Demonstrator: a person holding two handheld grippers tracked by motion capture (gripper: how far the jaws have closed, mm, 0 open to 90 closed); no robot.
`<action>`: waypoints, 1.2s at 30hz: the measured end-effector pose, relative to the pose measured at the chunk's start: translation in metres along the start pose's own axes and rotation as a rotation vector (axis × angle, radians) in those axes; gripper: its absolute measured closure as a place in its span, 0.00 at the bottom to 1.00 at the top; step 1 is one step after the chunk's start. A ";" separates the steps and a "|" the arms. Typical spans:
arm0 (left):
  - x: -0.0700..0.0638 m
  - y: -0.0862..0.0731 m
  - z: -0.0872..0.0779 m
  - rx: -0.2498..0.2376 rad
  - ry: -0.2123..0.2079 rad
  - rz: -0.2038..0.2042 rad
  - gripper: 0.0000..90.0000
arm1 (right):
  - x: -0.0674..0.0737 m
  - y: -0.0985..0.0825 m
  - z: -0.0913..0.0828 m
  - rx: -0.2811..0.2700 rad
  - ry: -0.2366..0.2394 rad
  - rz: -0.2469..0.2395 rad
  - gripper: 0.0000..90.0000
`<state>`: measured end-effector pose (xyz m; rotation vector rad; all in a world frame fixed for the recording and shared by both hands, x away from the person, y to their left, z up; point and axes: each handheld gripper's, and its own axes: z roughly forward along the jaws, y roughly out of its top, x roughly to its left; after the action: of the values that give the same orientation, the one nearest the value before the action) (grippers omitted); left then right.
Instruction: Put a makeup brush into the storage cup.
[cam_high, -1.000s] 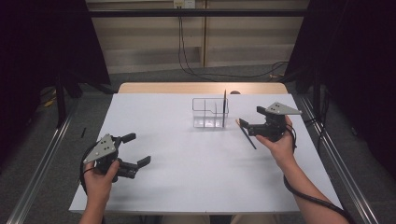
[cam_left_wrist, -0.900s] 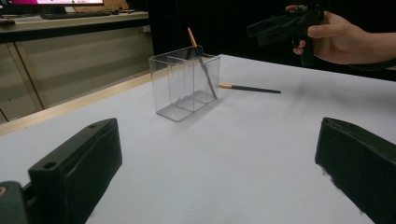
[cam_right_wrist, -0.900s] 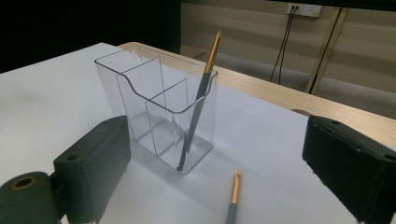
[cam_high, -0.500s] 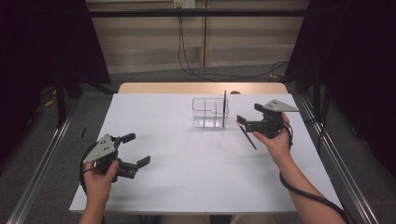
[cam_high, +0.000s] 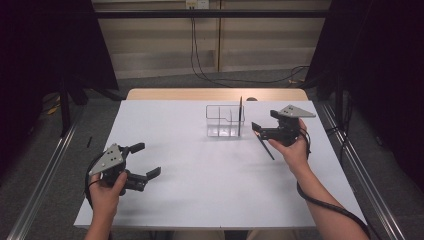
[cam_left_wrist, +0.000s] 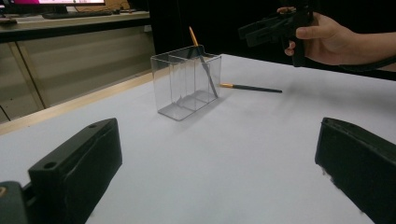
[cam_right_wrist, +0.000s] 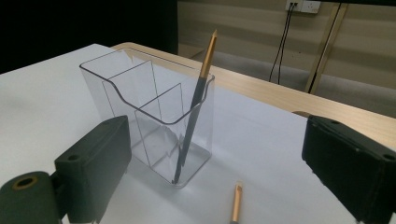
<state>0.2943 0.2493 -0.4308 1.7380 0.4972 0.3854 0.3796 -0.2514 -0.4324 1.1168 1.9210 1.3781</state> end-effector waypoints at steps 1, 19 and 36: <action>0.000 0.000 0.000 0.000 0.002 0.000 0.01 | 0.000 0.000 0.001 0.003 -0.004 0.000 0.08; 0.001 -0.002 0.000 0.005 0.000 -0.002 0.01 | -0.006 0.007 0.014 0.051 -0.011 0.007 0.09; 0.001 -0.002 0.000 0.006 -0.002 -0.002 0.01 | -0.008 0.010 0.024 0.180 -0.017 -0.024 0.08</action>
<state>0.2955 0.2501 -0.4323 1.7435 0.4996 0.3814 0.4063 -0.2447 -0.4315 1.1800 2.0722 1.1973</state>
